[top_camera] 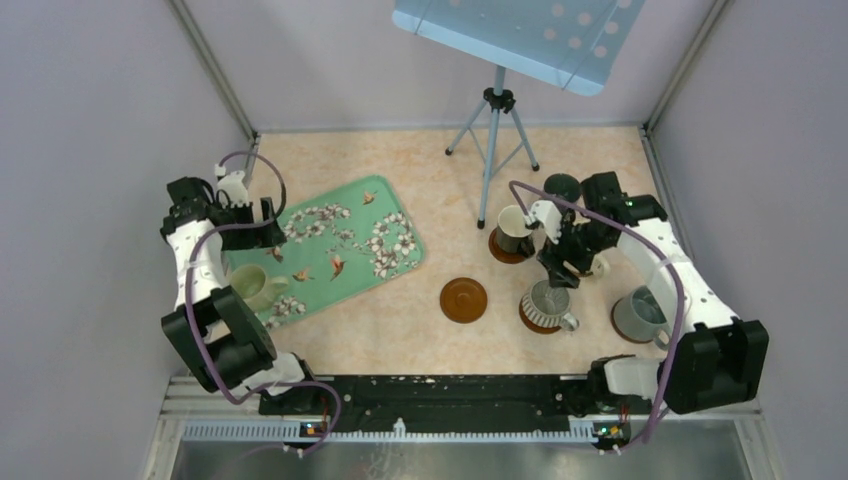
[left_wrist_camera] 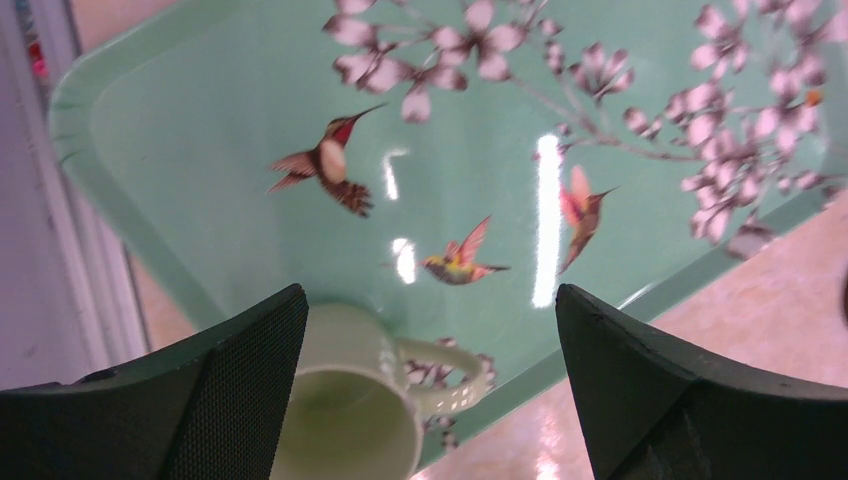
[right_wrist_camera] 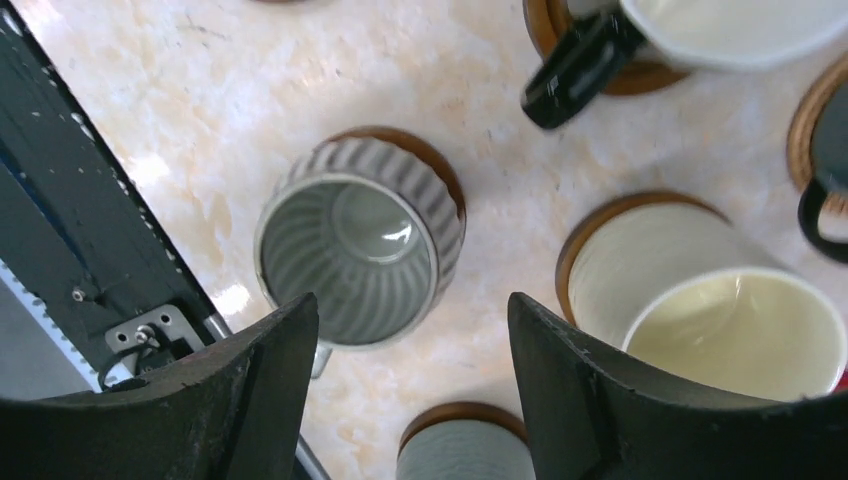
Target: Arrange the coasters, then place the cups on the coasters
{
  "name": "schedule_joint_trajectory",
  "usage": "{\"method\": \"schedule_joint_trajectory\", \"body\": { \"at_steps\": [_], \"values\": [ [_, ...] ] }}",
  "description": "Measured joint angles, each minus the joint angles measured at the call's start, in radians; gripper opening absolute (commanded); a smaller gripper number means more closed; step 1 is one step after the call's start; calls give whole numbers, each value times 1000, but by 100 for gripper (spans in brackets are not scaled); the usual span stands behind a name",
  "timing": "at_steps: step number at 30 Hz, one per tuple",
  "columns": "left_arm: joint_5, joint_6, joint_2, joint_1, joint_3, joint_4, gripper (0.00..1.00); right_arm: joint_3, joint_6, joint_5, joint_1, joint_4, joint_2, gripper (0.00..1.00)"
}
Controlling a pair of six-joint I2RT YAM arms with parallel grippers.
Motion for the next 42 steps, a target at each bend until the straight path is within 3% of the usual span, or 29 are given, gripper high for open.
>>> {"method": "schedule_joint_trajectory", "body": {
  "at_steps": [8,16,30,42],
  "values": [
    [-181,133,-6,97,-20,-25,99,59,90,-24,153,51,57,69],
    [-312,167,-54,136,-122,8,99,91,133,-25,180,79,116,69],
    [-269,221,-64,137,-154,-5,99,103,152,-27,182,88,129,69],
    [-126,217,-60,175,-30,-123,99,101,150,-23,182,88,129,68]
  ]
}}
